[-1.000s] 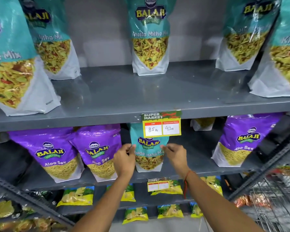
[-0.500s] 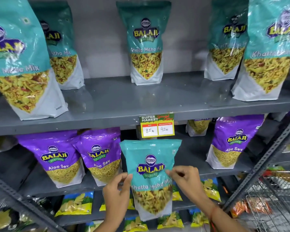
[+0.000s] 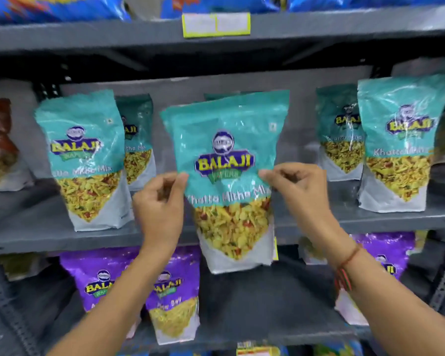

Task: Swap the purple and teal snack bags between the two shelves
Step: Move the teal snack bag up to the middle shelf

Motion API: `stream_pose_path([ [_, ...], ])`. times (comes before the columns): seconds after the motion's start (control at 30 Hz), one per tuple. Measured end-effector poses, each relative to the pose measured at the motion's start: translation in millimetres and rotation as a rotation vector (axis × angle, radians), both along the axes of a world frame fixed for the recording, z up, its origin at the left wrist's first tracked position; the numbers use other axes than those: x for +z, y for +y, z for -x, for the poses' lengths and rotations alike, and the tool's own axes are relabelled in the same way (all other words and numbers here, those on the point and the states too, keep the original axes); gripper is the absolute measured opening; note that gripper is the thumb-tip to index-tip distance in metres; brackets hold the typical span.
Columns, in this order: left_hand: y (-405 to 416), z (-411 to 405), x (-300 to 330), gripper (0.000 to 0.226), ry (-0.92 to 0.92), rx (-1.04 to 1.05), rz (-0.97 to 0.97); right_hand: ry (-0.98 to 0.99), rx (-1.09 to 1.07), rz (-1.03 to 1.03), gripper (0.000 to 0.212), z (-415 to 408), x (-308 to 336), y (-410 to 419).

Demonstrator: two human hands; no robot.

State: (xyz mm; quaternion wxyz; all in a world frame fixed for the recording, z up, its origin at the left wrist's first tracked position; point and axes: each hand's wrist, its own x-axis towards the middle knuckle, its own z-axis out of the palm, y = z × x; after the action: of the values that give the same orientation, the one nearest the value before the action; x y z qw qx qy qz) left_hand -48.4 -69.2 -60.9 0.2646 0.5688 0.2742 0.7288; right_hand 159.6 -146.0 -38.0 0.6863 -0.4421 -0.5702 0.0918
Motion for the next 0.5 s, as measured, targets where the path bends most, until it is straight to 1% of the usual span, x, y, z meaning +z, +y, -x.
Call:
stream_pose_path([
  [0.1, 27.3, -9.8, 33.2, 0.02, -0.03, 0.031, -0.022, 0.04, -0.007, 0.003, 0.039, -4.0, 27.8, 30.9],
  [0.23, 54.8, -17.2, 49.2, 0.022, -0.003, 0.046, 0.023, 0.082, -0.026, 0.085, 0.034, -15.8, 33.7, 72.5],
  [0.3, 64.9, -19.4, 47.7, 0.021, 0.048, 0.078, 0.053, 0.097, -0.038, 0.13, 0.027, -19.1, 30.6, 85.3],
  [0.4, 78.8, -22.3, 41.1, 0.01, 0.061, 0.092, 0.112, 0.106, -0.077, 0.191, 0.021, -21.4, 23.4, 98.8],
  [0.5, 84.7, -25.4, 38.1, 0.008, 0.082, 0.099, 0.114, 0.124, -0.058, 0.215, 0.026, -27.0, 16.3, 109.7],
])
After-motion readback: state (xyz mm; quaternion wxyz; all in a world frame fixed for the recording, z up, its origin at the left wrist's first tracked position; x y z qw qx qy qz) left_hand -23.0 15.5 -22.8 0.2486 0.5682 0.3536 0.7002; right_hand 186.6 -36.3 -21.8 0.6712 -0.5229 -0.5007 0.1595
